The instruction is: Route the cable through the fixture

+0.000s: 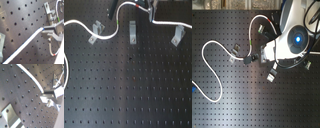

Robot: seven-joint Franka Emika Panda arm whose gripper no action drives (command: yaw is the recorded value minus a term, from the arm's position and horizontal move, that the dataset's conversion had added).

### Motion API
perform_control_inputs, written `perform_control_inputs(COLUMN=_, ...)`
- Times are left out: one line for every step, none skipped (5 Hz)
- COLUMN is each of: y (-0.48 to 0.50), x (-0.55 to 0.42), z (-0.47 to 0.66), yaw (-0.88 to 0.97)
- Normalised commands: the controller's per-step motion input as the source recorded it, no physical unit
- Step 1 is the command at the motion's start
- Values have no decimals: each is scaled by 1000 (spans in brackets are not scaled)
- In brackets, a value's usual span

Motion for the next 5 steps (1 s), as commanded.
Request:
perform_control_inputs(y=3, x=12, z=0, yaw=0)
perform_control_inputs(y=-539, x=150, z=10, yaw=0)
perform_control_inputs(y=-663, x=160, z=8, yaw=-6)
perform_control_inputs(y=-622, x=-55, z=-47, yaw=0)
perform_control_inputs(y=-456, x=-115, z=-154, yaw=-94)
